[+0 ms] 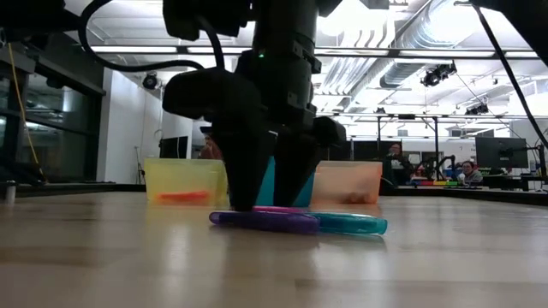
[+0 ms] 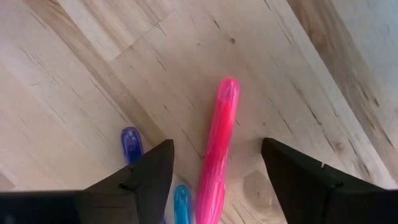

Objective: Pick & Place Markers
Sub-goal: Put the pink mini marker into the yellow bin

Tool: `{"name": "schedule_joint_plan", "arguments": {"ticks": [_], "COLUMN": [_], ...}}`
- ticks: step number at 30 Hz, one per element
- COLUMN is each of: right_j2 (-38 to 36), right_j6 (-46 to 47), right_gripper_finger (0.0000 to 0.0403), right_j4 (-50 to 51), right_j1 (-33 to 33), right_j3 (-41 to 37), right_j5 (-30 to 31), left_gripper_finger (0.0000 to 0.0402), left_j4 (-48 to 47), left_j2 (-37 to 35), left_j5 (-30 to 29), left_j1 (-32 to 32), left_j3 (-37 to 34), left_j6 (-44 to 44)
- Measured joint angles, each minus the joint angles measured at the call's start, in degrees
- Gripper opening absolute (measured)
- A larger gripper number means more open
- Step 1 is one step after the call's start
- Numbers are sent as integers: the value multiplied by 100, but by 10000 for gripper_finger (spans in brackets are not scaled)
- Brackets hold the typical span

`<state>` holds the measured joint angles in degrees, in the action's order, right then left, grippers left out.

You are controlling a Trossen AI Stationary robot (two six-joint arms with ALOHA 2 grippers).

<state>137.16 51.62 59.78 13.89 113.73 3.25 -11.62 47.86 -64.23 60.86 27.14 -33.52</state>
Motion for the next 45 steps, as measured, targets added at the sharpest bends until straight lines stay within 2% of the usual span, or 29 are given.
{"name": "schedule_joint_plan", "arguments": {"ticks": [18,32,45], "right_j2": [11,15,-228], "right_j6": [-459,-671,-1107], "right_gripper_finger": [23,21,20], "right_j4": [204,119,-794], "right_j1": [263,452,475], "right_j3": [-11,-26,-37], "right_j5": [96,697,1553], "left_gripper_finger": [140,140,140], "left_j4": [-6,-23,-48], "left_j2": [0,0,4], "left_j5": [37,70,76], "left_j1": [0,0,-11], "left_j3": [0,0,0], "left_j6": [-85,-131,-144]}}
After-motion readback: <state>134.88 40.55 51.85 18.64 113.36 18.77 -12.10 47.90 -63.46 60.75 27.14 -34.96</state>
